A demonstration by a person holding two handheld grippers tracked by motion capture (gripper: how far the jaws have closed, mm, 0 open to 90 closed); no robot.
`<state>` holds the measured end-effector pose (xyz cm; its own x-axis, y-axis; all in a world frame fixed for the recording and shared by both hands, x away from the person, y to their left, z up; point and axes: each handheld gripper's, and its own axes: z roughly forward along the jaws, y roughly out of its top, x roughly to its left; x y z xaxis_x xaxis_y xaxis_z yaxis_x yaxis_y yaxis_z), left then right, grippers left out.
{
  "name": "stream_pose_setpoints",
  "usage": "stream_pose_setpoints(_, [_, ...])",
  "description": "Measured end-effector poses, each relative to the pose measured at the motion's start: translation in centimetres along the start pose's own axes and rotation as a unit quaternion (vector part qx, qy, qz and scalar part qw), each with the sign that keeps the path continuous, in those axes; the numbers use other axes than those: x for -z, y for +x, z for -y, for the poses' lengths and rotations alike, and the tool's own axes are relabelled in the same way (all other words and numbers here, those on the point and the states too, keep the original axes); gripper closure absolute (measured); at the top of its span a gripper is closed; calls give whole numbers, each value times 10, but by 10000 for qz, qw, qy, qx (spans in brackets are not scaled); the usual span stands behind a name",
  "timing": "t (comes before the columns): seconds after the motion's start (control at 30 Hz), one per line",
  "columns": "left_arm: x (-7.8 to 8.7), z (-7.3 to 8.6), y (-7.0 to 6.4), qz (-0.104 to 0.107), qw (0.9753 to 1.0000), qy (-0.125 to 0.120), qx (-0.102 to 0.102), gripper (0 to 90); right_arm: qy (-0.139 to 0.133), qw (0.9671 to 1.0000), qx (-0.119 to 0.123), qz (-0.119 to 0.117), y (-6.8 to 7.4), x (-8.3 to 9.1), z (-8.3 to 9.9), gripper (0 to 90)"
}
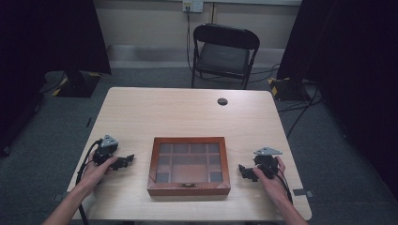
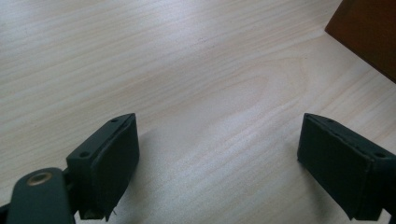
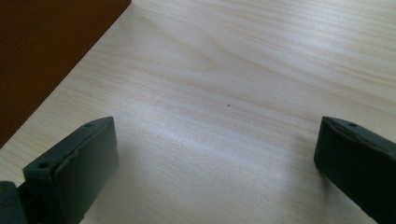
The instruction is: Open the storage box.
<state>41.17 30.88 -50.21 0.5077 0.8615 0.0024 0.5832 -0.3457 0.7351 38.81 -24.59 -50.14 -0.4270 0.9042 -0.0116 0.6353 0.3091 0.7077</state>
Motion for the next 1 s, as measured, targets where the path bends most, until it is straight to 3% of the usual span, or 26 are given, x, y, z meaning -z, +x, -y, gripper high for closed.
stream_pose_setpoints(0.27, [0, 0, 0, -1, 10000, -2, 7, 123, 15, 10000, 16, -17, 0, 0, -1, 0])
stream_pose_setpoints(0.37, [0, 0, 0, 0, 10000, -2, 9, 123, 55, 10000, 42, -16, 0, 1, -3, 54])
stream_pose_setpoints(0.4, [0, 0, 0, -5, 10000, -1, 1, 123, 13, 10000, 40, -15, 1, 2, -6, 165])
stream_pose_setpoints(0.5, [0, 0, 0, -8, 10000, 0, -7, 123, 35, 10000, 86, 19, 3, 3, -7, 138])
stream_pose_setpoints(0.53, [0, 0, 0, -4, 10000, 0, -1, 123, 76, 9999, 86, -41, 3, 3, -7, 185])
stream_pose_setpoints(0.67, [0, 0, 0, -4, 10000, -2, 4, 123, 85, 9999, 130, -68, 4, 7, -13, 222])
stream_pose_setpoints(0.97, [0, 0, 0, -2, 10000, -2, 4, 123, 231, 9985, 176, -465, 8, 15, -25, 274])
stream_pose_setpoints(1.0, [0, 0, 0, 11, 10000, 0, 11, 123, 210, 9979, 153, -594, 9, 17, -28, 290])
